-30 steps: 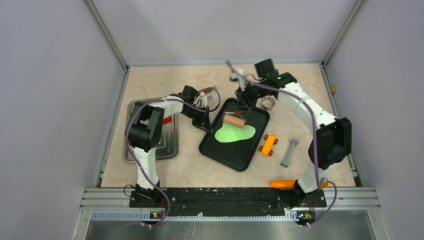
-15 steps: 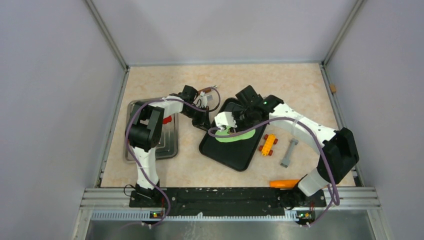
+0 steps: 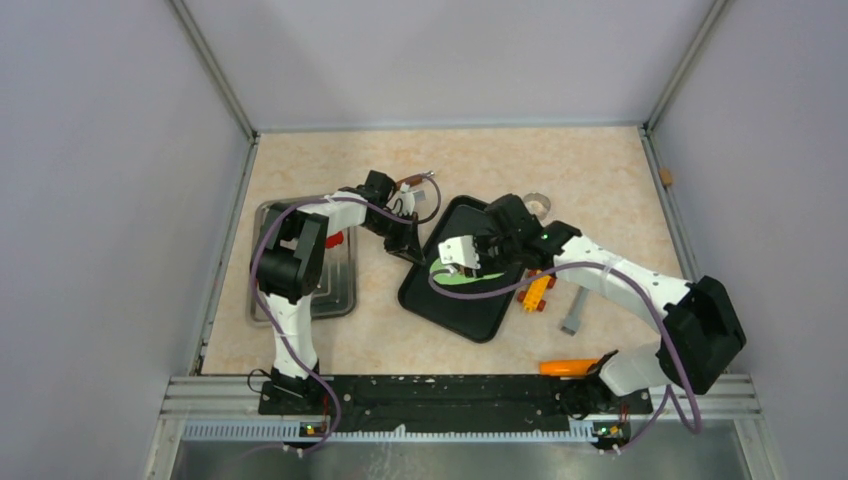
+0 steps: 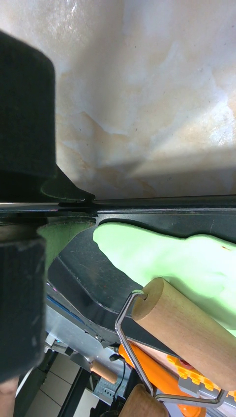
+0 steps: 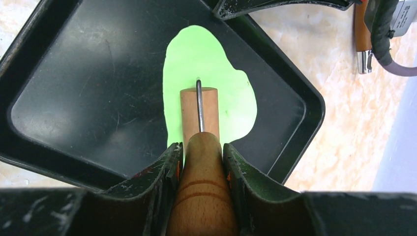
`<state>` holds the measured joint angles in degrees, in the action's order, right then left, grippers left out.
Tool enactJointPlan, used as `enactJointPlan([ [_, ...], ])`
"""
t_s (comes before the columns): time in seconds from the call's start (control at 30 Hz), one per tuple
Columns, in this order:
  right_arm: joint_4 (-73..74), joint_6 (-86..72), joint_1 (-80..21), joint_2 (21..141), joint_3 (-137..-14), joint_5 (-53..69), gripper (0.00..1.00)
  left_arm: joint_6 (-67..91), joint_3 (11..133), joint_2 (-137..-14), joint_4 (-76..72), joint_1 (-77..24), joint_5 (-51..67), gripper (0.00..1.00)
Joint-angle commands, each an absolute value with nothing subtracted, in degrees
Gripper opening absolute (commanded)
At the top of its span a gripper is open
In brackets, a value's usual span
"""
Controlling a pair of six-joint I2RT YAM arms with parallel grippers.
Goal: Roll out the dumpling wrappers from the dough
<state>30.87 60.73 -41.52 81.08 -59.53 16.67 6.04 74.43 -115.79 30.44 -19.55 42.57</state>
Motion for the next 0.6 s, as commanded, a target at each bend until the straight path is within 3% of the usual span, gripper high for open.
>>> enactJointPlan([
  [0.0,24.34,57.27,-41.1,77.76,-53.65,18.57,0.0,5.04,74.52,-115.66,31.71,-19.31,42.28,0.0],
  [0.23,19.08,57.99,-37.8,79.86,-47.47,18.37,0.0,4.53,74.67,-115.69,32.49,-19.26,41.83,0.0],
  [0.57,11.93,59.93,-34.32,86.72,-49.62,17.68,0.0,4.45,74.54,-115.62,32.78,-19.3,40.84,0.0],
])
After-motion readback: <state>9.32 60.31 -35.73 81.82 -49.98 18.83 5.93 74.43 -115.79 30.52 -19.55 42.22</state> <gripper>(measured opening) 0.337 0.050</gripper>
